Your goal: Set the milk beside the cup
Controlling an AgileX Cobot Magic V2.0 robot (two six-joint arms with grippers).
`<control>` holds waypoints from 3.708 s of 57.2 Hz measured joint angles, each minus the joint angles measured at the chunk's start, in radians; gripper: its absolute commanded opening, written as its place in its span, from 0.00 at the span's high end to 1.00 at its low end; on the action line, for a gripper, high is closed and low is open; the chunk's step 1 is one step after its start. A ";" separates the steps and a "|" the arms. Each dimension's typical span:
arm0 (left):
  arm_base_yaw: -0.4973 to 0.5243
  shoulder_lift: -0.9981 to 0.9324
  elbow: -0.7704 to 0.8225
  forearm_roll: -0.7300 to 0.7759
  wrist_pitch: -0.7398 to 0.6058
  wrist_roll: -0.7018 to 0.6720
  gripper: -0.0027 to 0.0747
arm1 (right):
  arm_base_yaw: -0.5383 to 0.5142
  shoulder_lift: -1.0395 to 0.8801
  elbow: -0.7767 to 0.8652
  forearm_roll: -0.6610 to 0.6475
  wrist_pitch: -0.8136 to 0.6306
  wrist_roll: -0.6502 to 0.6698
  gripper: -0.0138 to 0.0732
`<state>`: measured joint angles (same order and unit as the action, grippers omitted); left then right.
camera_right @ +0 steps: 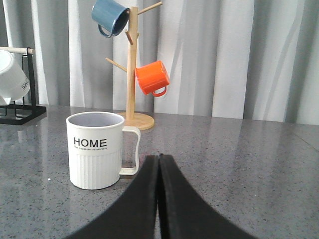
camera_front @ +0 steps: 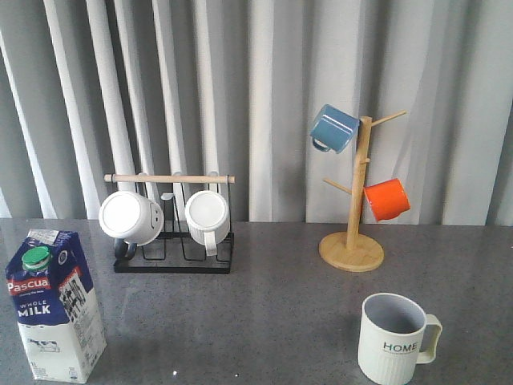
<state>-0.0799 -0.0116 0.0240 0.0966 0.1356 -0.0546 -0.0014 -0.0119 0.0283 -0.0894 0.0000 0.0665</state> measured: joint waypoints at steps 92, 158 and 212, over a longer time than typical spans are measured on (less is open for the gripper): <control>0.000 0.549 -0.612 -0.105 -0.233 0.186 0.97 | 0.000 0.457 -0.543 0.229 -0.255 -0.090 0.85; 0.000 1.127 -0.811 -0.179 -0.050 0.017 0.14 | 0.000 0.942 -0.649 0.219 0.081 -0.192 0.10; 0.000 1.127 -0.811 -0.179 -0.048 0.017 0.32 | 0.000 1.427 -0.363 0.074 -0.827 -0.190 0.19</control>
<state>-0.0799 1.1154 -0.7872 -0.0828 0.0874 -0.0371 -0.0014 1.4149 -0.3349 -0.0156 -0.8271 -0.1234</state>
